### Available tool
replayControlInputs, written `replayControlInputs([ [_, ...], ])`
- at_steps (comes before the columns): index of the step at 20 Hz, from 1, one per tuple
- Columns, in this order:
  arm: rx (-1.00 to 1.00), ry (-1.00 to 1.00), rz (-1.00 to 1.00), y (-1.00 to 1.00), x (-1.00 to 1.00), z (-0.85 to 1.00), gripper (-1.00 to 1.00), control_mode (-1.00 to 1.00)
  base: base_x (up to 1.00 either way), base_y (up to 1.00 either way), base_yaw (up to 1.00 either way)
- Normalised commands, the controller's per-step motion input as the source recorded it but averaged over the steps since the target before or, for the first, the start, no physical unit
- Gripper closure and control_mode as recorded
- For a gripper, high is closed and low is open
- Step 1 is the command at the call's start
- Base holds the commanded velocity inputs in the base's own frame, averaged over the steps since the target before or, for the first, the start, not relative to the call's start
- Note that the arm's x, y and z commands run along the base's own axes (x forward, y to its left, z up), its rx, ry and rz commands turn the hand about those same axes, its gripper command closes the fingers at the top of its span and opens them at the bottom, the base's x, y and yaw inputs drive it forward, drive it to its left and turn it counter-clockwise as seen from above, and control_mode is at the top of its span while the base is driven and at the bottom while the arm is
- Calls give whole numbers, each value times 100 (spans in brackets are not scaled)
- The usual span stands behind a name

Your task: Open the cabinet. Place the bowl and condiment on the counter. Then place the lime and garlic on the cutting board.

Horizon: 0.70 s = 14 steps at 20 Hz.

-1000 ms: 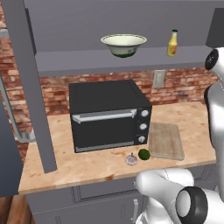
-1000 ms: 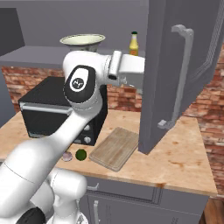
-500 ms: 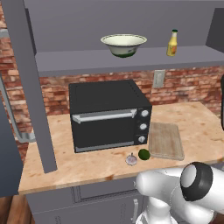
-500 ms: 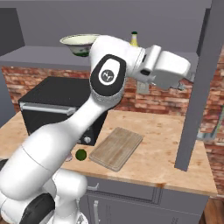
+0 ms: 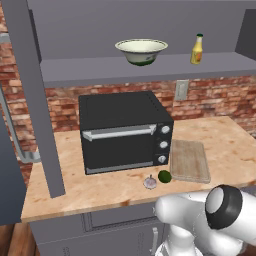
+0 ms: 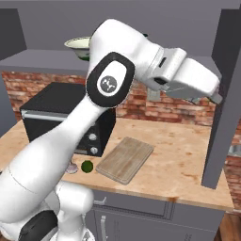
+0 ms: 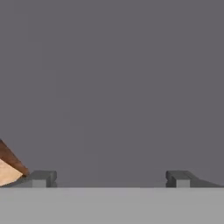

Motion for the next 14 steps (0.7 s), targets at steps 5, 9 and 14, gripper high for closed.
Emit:
replayControlInputs([
  [5, 10, -7, 3, 23, -85, 0, -100, -100, 0, 0, 0],
  [9, 5, -6, 3, 48, -89, -1, -100, -100, 0, 0, 0],
  [14, 0, -8, 3, 85, -76, -10, -100, -100, 0, 0, 0],
])
